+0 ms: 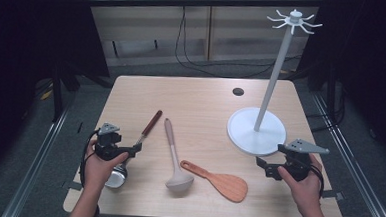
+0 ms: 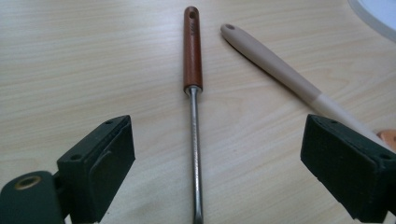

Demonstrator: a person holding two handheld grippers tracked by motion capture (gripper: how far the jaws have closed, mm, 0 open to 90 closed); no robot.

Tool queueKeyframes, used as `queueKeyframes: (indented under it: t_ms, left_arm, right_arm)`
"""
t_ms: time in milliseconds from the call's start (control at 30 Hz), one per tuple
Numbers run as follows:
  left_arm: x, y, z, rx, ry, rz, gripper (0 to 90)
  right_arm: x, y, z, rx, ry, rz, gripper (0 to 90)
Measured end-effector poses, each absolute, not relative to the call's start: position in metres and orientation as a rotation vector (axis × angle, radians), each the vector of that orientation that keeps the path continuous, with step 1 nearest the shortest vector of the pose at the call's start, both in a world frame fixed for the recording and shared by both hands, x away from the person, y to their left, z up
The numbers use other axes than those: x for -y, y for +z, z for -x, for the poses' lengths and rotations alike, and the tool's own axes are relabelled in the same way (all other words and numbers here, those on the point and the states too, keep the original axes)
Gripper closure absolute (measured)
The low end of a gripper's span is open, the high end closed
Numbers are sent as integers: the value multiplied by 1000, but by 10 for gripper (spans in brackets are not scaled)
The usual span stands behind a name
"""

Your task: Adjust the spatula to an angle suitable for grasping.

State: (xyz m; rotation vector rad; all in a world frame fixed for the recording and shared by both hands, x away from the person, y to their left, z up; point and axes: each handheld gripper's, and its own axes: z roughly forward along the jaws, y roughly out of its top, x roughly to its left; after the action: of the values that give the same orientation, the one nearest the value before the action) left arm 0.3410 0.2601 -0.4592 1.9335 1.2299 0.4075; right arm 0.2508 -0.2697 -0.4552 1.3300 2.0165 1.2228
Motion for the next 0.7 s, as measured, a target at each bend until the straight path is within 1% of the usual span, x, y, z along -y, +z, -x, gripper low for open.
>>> queueKeyframes:
  t_ms: [100, 167, 200, 233, 300, 333, 433, 467, 500, 567, 600, 700]
  left_arm:
    - [-264, -459, -343, -1240, 415, -1929, 185]
    - [-265, -460, -345, -1250, 422, -1926, 269]
    - [-266, -460, -346, -1245, 424, -1933, 269]
    - [-266, -460, -347, -1244, 432, -1939, 307]
    - [-266, -461, -352, -1249, 446, -1974, 414]
    - [-267, -462, -358, -1256, 468, -2000, 536]
    - [-268, -464, -365, -1288, 438, -2022, 703]
    - [-270, -468, -371, -1306, 406, -2048, 782]
    - [-270, -468, -371, -1306, 406, -2048, 822]
    - [-272, -472, -377, -1327, 393, -2067, 865]
    - [-271, -476, -382, -1348, 363, -2064, 871]
    - [-271, -480, -386, -1344, 348, -2099, 876]
  right_arm:
    - [267, -455, -251, -2033, 1233, -1304, 45]
    - [268, -453, -251, -2039, 1227, -1279, 45]
    - [268, -453, -251, -2032, 1230, -1293, 45]
    - [269, -453, -251, -2029, 1236, -1302, 45]
    - [269, -456, -252, -2031, 1228, -1309, 45]
    - [268, -457, -252, -2038, 1230, -1316, 46]
    - [266, -457, -251, -2044, 1230, -1314, 46]
    - [265, -456, -250, -2038, 1234, -1310, 46]
    - [265, -456, -250, -2038, 1234, -1310, 46]
    - [265, -456, -249, -2032, 1239, -1309, 46]
    - [266, -456, -248, -2028, 1231, -1305, 46]
    - [267, -457, -246, -2023, 1236, -1310, 46]
